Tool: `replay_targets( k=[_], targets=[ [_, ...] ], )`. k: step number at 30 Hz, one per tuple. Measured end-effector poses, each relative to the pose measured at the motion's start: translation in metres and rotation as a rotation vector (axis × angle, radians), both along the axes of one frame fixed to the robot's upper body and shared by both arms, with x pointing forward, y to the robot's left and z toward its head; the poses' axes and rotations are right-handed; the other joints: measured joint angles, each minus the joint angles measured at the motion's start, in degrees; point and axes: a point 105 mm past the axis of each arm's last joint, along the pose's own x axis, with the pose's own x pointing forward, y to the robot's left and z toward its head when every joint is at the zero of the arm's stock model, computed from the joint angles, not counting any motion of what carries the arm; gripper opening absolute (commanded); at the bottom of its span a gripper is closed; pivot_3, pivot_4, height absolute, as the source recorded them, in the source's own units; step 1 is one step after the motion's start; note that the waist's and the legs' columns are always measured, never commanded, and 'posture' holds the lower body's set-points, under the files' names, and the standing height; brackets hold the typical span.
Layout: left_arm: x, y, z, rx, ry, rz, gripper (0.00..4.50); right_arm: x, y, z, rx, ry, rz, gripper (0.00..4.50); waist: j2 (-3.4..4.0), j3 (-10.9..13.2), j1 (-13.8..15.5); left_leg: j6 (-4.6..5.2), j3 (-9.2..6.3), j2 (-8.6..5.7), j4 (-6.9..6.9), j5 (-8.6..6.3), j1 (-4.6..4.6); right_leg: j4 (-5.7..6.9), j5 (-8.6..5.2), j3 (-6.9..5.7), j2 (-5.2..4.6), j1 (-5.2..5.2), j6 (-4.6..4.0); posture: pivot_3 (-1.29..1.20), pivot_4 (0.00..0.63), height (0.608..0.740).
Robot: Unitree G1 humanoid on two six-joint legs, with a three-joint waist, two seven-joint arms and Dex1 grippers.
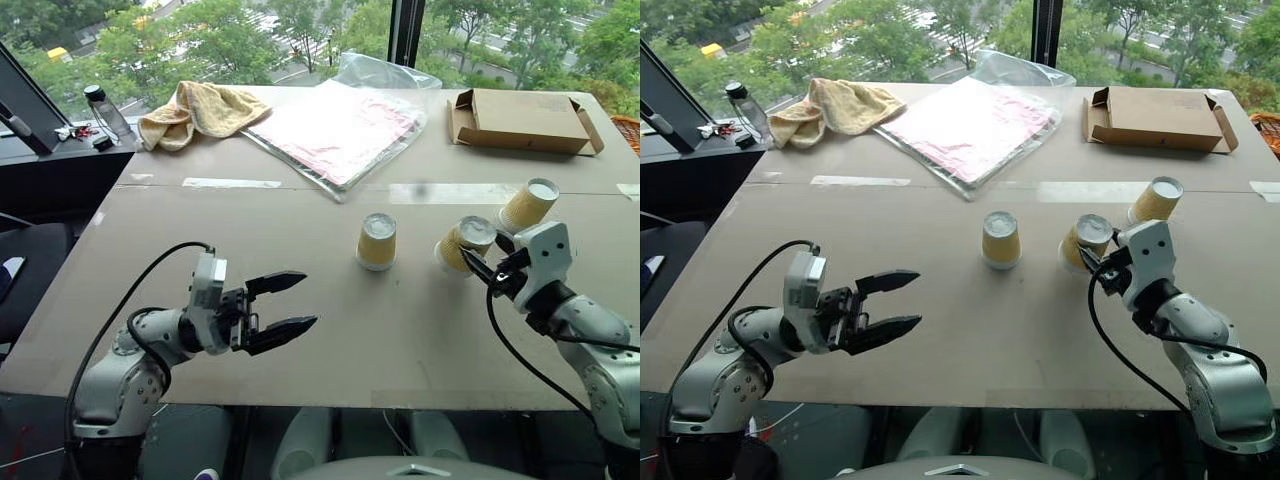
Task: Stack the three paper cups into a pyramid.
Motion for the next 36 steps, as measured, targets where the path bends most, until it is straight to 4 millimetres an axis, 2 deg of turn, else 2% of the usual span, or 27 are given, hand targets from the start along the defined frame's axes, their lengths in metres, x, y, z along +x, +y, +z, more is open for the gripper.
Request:
replay_targets(
  k=[9,18,19,20,22,23,26,28,30,33,36],
  targets=[
    [-0.008,0.017,0.004,0.017,-0.018,0.037,4.50,0.012,0.034,-0.004,-0.039,-0.006,0.149,2.13,0.01,0.0,-0.3,0.00,-0.05,0.03,-0.04,0.00,0.02,0.01,0.00,-0.03,0.00,0.00,-0.01,0.00,0.150,0.740],
    [-0.009,0.016,0.012,0.019,-0.047,0.047,4.50,0.018,0.048,-0.010,-0.049,0.013,0.201,2.13,0.00,0.0,-0.4,-0.01,-0.07,0.02,-0.06,0.00,0.01,-0.02,0.00,-0.04,-0.02,-0.01,-0.01,0.00,0.150,0.740],
    [-0.008,0.015,0.014,0.019,-0.047,0.051,4.50,0.020,0.050,-0.012,-0.047,0.020,0.206,3.06,0.00,0.0,-0.4,-0.01,-0.07,0.02,-0.06,0.00,0.01,-0.02,0.00,-0.04,-0.02,-0.01,-0.01,0.00,0.150,0.740],
    [-0.009,0.012,0.016,0.017,-0.048,0.052,4.50,0.020,0.051,-0.011,-0.043,0.019,0.210,3.58,0.00,0.0,-0.4,-0.01,-0.07,0.02,-0.06,0.00,0.01,-0.03,0.00,-0.04,-0.03,-0.01,-0.01,0.00,0.150,0.740],
    [-0.010,0.007,0.022,0.016,-0.060,0.050,4.50,0.020,0.052,-0.013,-0.043,0.029,0.217,4.28,-0.01,0.1,-0.3,-0.01,-0.08,0.02,-0.06,0.00,-0.01,-0.04,0.00,-0.04,-0.05,-0.01,-0.01,0.00,0.150,0.740],
    [-0.011,0.003,0.026,0.011,-0.064,0.050,4.50,0.020,0.052,-0.014,-0.042,0.034,0.220,4.44,-0.01,0.1,-0.3,-0.01,-0.08,0.01,-0.06,0.00,-0.02,-0.05,0.00,-0.05,-0.07,-0.01,-0.01,0.00,0.150,0.740],
    [-0.010,-0.003,0.033,0.004,-0.072,0.057,4.50,0.019,0.049,-0.012,-0.041,0.031,0.218,4.44,0.00,0.1,-0.3,-0.01,-0.10,0.00,-0.06,0.00,-0.02,-0.04,0.00,-0.07,-0.07,-0.01,-0.01,0.00,0.150,0.740],
    [-0.008,-0.007,0.039,-0.005,-0.079,0.062,4.50,0.015,0.040,0.000,-0.017,0.009,0.211,4.44,0.02,0.1,-0.1,-0.01,-0.16,-0.01,-0.05,0.00,-0.06,-0.05,0.00,-0.12,-0.07,-0.01,-0.01,0.00,0.150,0.740],
    [-0.003,-0.009,0.045,-0.014,-0.083,0.071,4.50,0.008,0.026,0.027,0.052,-0.044,0.217,4.44,0.02,0.1,-0.2,-0.01,-0.17,-0.02,-0.05,0.00,-0.07,-0.06,0.00,-0.13,-0.06,0.00,0.00,0.00,0.150,0.740],
    [0.000,-0.013,0.050,-0.026,-0.080,0.062,4.50,0.000,0.013,0.055,0.119,-0.096,0.234,4.44,0.02,0.1,-0.3,-0.01,-0.16,-0.02,-0.05,0.00,-0.07,-0.06,0.01,-0.13,-0.05,0.00,0.00,0.00,0.150,0.740],
    [0.006,-0.022,0.061,-0.042,-0.099,0.037,4.50,0.013,-0.009,0.080,0.138,-0.161,0.138,4.44,0.01,0.1,-0.4,-0.01,-0.09,-0.03,-0.04,0.00,0.00,0.02,0.01,-0.13,0.01,0.00,-0.01,0.00,0.150,0.740]
  ],
)
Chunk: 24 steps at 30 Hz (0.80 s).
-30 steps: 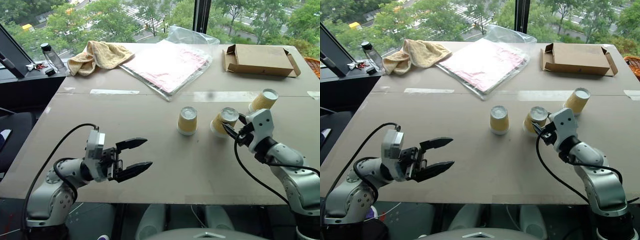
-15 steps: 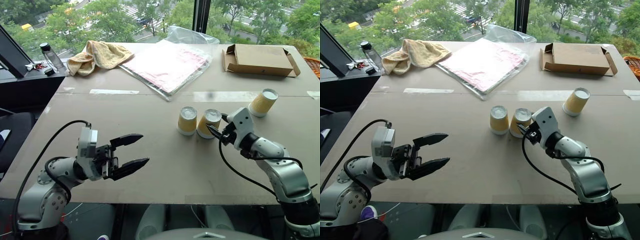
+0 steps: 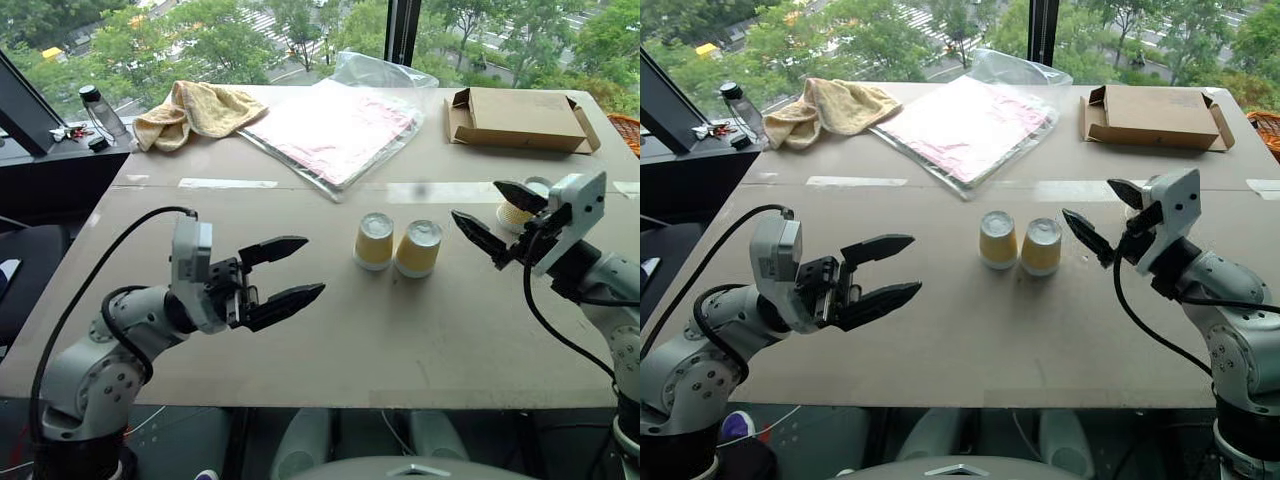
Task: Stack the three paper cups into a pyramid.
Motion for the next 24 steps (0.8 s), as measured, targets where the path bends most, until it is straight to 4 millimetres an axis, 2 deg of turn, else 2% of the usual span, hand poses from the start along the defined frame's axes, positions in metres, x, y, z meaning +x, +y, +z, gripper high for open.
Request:
replay_targets(
  k=[2,4,6,10,15,17,20,23,24],
  targets=[
    [0.002,-0.002,0.007,-0.010,-0.017,-0.004,4.50,0.018,-0.026,-0.002,-0.067,0.012,-0.158,4.44,-0.01,0.0,0.1,0.00,0.05,-0.02,0.00,0.00,0.03,0.01,0.00,-0.08,0.03,0.01,-0.01,0.00,0.150,0.740],
    [0.003,-0.004,0.008,-0.010,-0.015,-0.008,4.50,0.037,-0.055,-0.020,-0.124,0.069,-0.324,4.44,-0.02,0.0,0.1,-0.01,0.11,-0.03,0.00,0.01,0.00,-0.01,-0.01,-0.07,0.21,-0.01,-0.01,0.00,0.150,0.740],
    [0.003,-0.006,0.009,-0.012,-0.015,-0.018,4.50,0.051,-0.073,-0.040,-0.140,0.132,-0.420,4.44,0.03,0.0,0.1,-0.04,0.18,-0.02,0.00,0.03,-0.03,-0.02,-0.01,0.01,0.23,-0.05,0.00,0.00,0.150,0.740],
    [0.002,-0.007,0.009,-0.014,-0.017,-0.040,4.50,0.072,-0.092,-0.050,-0.141,0.163,-0.513,4.44,0.12,0.1,-0.2,-0.22,0.26,0.00,-0.03,0.13,-0.05,-0.04,-0.01,0.14,0.29,-0.13,0.00,0.00,0.150,0.740],
    [-0.001,-0.005,0.005,-0.017,-0.004,-0.052,4.50,0.090,-0.100,-0.052,-0.084,0.176,-0.544,4.44,0.11,0.1,-0.1,-0.16,0.25,0.03,-0.03,0.10,-0.07,-0.07,-0.01,0.14,0.31,-0.13,0.00,0.00,0.150,0.740],
    [-0.003,-0.004,0.002,-0.019,0.005,-0.056,4.50,0.098,-0.106,-0.060,-0.045,0.212,-0.564,4.44,0.12,0.1,-0.1,-0.16,0.25,0.03,-0.02,0.10,-0.09,-0.07,-0.01,0.15,0.30,-0.13,0.00,0.00,0.150,0.740],
    [-0.004,-0.004,0.002,-0.020,0.004,-0.057,4.50,0.100,-0.110,-0.065,-0.035,0.230,-0.573,3.72,0.12,0.1,0.0,-0.16,0.23,0.03,-0.02,0.10,-0.10,-0.07,-0.01,0.16,0.29,-0.13,0.00,0.00,0.150,0.740],
    [-0.005,-0.002,-0.001,-0.023,0.005,-0.052,4.50,0.104,-0.111,-0.070,-0.005,0.244,-0.559,2.47,0.14,0.1,0.0,-0.16,0.23,0.03,-0.02,0.10,-0.12,-0.09,-0.01,0.22,0.28,-0.13,0.00,0.00,0.150,0.740],
    [-0.005,-0.001,-0.002,-0.022,0.006,-0.049,4.50,0.104,-0.111,-0.070,-0.004,0.243,-0.556,2.18,0.14,0.1,0.0,-0.16,0.22,0.04,-0.02,0.10,-0.13,-0.10,-0.01,0.24,0.28,-0.13,0.00,0.00,0.150,0.740]
  ],
)
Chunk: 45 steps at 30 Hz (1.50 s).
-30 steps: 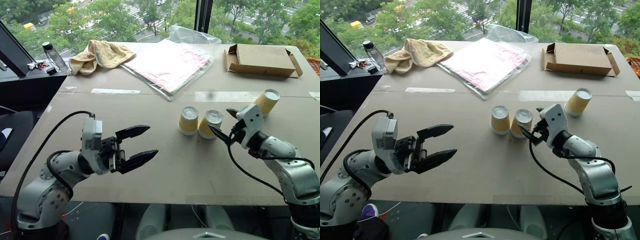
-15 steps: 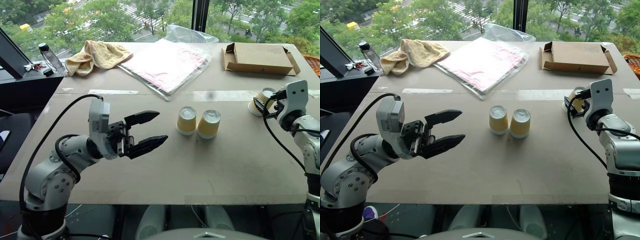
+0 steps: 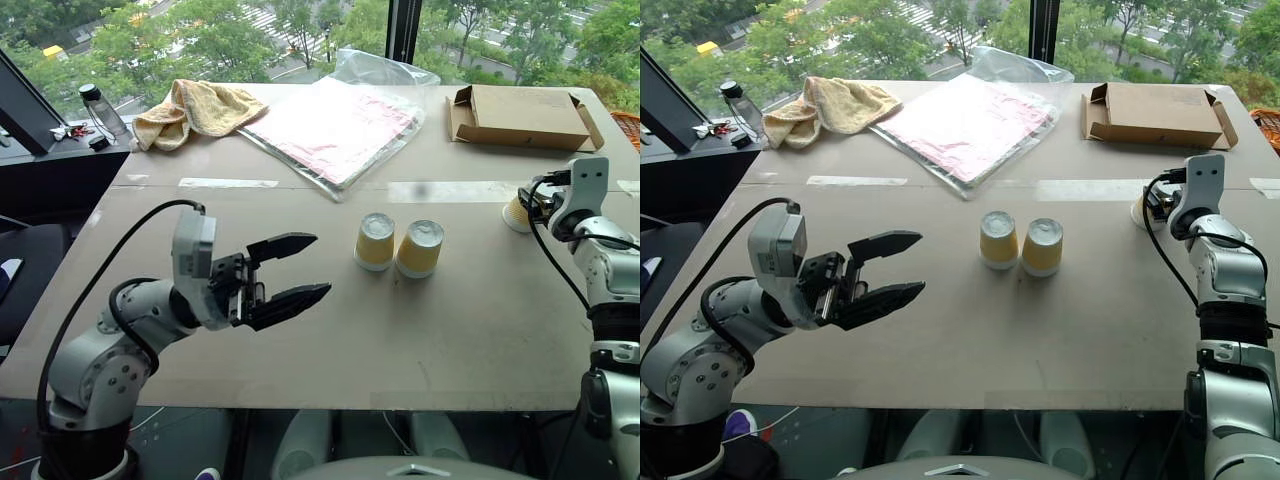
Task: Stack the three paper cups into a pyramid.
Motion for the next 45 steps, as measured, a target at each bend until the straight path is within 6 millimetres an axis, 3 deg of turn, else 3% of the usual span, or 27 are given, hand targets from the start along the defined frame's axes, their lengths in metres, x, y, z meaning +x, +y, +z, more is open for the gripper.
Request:
replay_targets(
  k=[3,8,10,12,13,14,15,19,23,30,40,41,43,45],
  targets=[
    [-0.001,0.002,0.000,-0.002,-0.008,0.001,4.50,-0.001,0.005,0.004,0.007,-0.019,0.046,2.18,0.05,0.0,0.0,0.00,-0.01,0.00,0.00,0.00,-0.03,0.00,0.00,0.01,0.00,-0.03,0.00,0.00,0.150,0.740],
    [-0.002,0.006,-0.004,-0.020,0.004,0.021,4.50,-0.013,0.033,0.038,0.033,-0.113,0.225,2.18,0.19,0.1,-0.1,0.04,-0.03,0.02,0.01,-0.02,-0.28,0.05,0.01,0.02,-0.03,-0.30,0.01,0.00,0.150,0.740],
    [0.001,0.013,-0.008,-0.031,0.022,0.053,4.50,-0.028,0.063,0.068,0.039,-0.182,0.387,2.18,0.21,0.1,-0.1,0.07,-0.07,0.09,0.02,-0.04,-0.38,0.10,0.01,0.03,-0.10,-0.45,0.01,0.00,0.150,0.740],
    [0.001,0.018,-0.009,-0.040,0.026,0.073,4.50,-0.039,0.084,0.084,0.026,-0.203,0.484,2.18,0.21,0.1,-0.1,0.14,-0.15,0.10,0.02,-0.08,-0.41,0.09,0.01,0.00,-0.09,-0.46,0.01,0.00,0.150,0.740],
    [0.002,0.026,-0.014,-0.051,0.044,0.101,4.50,-0.053,0.113,0.092,-0.005,-0.189,0.611,2.18,0.22,0.1,-0.1,0.14,-0.19,0.10,0.01,-0.08,-0.40,0.09,0.00,-0.01,-0.09,-0.46,0.00,0.00,0.150,0.740],
    [0.005,0.030,-0.016,-0.072,0.047,0.125,4.50,-0.063,0.138,0.091,-0.023,-0.158,0.708,2.18,0.20,0.1,0.0,0.15,-0.23,0.08,0.03,-0.09,-0.42,0.08,0.01,-0.06,-0.15,-0.45,0.00,0.00,0.150,0.740],
    [0.006,0.033,-0.015,-0.067,0.024,0.146,4.50,-0.068,0.151,0.087,-0.022,-0.124,0.755,2.18,0.19,0.1,0.2,0.15,-0.26,0.03,0.04,-0.09,-0.45,0.06,0.01,-0.11,-0.22,-0.44,0.00,0.00,0.150,0.740],
    [0.007,0.045,-0.014,-0.076,-0.089,0.216,4.50,-0.081,0.179,0.074,-0.029,-0.040,0.849,2.18,0.20,0.1,0.2,0.10,-0.24,-0.13,0.04,-0.06,-0.52,-0.04,0.01,-0.11,-0.40,-0.44,0.00,0.00,0.150,0.740],
    [-0.001,0.052,-0.024,-0.070,-0.067,0.179,4.50,-0.083,0.188,0.075,-0.057,-0.026,0.871,2.18,0.13,0.1,0.1,-0.03,-0.33,-0.13,0.03,0.01,-0.54,-0.06,0.01,-0.18,-0.39,-0.46,0.00,0.00,0.150,0.740],
    [-0.001,0.068,-0.023,-0.078,-0.028,0.166,4.50,-0.084,0.193,0.077,-0.084,-0.025,0.873,2.18,0.14,0.1,0.1,0.03,-0.43,-0.13,0.03,-0.02,-0.56,-0.05,0.01,-0.29,-0.38,-0.45,0.00,0.00,0.150,0.740],
    [0.003,0.067,-0.018,-0.074,-0.024,0.147,4.50,-0.090,0.207,0.073,-0.146,-0.012,0.910,2.18,0.13,0.1,0.0,0.02,-0.46,-0.13,0.03,-0.01,-0.56,-0.04,0.01,-0.30,-0.38,-0.46,0.01,0.00,0.150,0.740],
    [0.004,0.067,-0.017,-0.075,-0.024,0.150,4.50,-0.090,0.209,0.070,-0.154,-0.003,0.914,3.19,0.13,0.1,0.0,0.02,-0.46,-0.13,0.03,-0.01,-0.56,-0.04,0.01,-0.30,-0.38,-0.46,0.01,0.00,0.150,0.740],
    [0.005,0.066,-0.016,-0.078,-0.017,0.150,4.50,-0.090,0.210,0.067,-0.173,0.002,0.913,4.12,0.13,0.1,0.0,0.00,-0.46,-0.14,0.03,0.00,-0.56,-0.04,0.01,-0.31,-0.38,-0.45,0.01,0.00,0.150,0.740],
    [0.006,0.066,-0.015,-0.081,-0.017,0.148,4.50,-0.090,0.209,0.063,-0.182,0.012,0.910,4.38,0.13,0.1,0.0,0.00,-0.46,-0.14,0.03,0.00,-0.56,-0.04,0.01,-0.31,-0.38,-0.46,0.01,0.00,0.150,0.740]
  ],
)
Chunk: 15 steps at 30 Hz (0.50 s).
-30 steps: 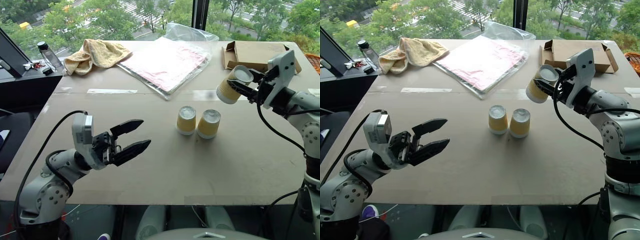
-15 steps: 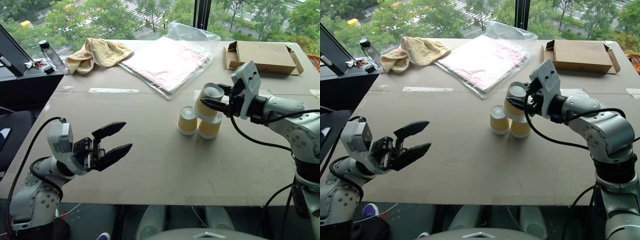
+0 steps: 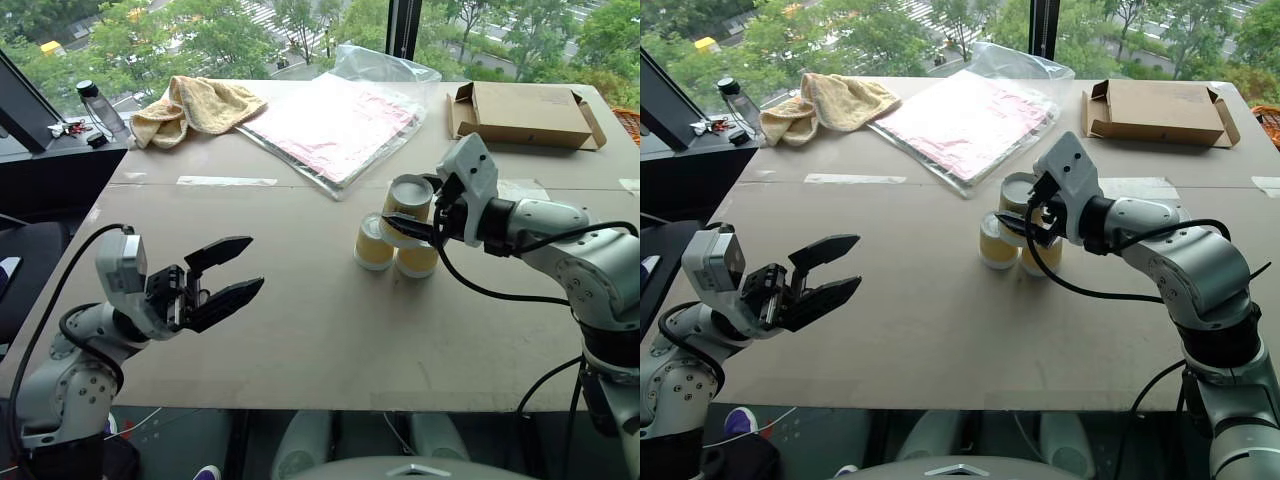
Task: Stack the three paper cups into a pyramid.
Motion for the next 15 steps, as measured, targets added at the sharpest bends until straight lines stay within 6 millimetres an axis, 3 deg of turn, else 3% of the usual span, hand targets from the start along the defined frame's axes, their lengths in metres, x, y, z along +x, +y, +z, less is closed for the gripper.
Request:
replay_targets(
  k=[7,12,15],
  targets=[
    [0.006,-0.006,0.006,-0.009,0.003,-0.006,4.50,-0.003,-0.010,0.007,0.003,-0.055,-0.028,4.38,0.00,0.0,0.1,0.00,-0.01,-0.01,0.00,0.00,-0.01,0.00,0.00,0.00,0.00,0.00,0.00,0.00,0.150,0.740],
    [0.011,-0.018,0.006,-0.028,0.024,-0.046,4.50,-0.020,-0.030,0.031,0.079,-0.177,-0.019,4.38,-0.02,0.0,0.2,0.01,-0.03,-0.02,0.01,-0.01,-0.02,0.00,0.00,-0.03,0.00,0.02,0.01,0.00,0.150,0.740],
    [0.015,-0.025,0.007,-0.027,0.019,-0.076,4.50,-0.031,-0.041,0.030,0.119,-0.189,-0.007,4.38,-0.02,0.0,0.2,0.03,-0.03,-0.02,0.01,-0.02,0.00,0.05,0.00,-0.04,0.01,0.03,0.01,0.00,0.150,0.740]
  ],
)
